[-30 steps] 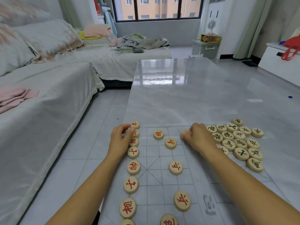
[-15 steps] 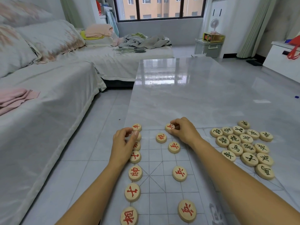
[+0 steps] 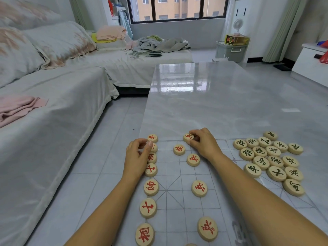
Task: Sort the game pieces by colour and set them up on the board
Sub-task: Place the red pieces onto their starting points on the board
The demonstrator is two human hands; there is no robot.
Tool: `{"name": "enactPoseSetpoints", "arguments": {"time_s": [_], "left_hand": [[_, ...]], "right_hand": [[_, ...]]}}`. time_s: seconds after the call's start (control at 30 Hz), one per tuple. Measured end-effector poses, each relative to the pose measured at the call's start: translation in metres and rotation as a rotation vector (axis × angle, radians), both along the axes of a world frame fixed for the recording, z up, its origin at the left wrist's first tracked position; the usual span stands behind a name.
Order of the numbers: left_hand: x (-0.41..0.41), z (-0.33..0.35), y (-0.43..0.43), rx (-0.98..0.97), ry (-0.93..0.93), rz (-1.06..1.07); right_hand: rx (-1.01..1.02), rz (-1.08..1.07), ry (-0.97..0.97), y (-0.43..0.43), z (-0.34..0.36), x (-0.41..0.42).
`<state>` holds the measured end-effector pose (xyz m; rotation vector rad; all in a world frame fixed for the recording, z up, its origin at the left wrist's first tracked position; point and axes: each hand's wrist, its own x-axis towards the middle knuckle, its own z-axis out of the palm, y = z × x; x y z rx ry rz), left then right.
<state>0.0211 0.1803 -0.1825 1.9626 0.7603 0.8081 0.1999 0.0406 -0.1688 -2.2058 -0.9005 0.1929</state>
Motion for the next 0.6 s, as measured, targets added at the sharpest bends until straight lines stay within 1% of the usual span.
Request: {"name": "enactPoseSetpoints", "arguments": {"time_s": [0.13,0.3,0.43,0.6], "left_hand": [[0.001,-0.001,0.001,-0.015,-0.004,0.006],[0.002,-0.002,0.003,-0.023,0.006,0.017],[0.003,-0.002,0.004,-0.017,0.007,0.02],[0.004,-0.003,0.005,-0.001,0.031,0.018]], "right_hand": [[0.02,-0.004,0.016,0.0,-0.001,0.0],[0.059,-0.007,0.091,-0.005,0.004,-0.002],[0.025,-0.012,0.01,-0.021,0.01,-0.011],[0.004,0.05,-0.019,-0.073,0.015,-0.041]]}}
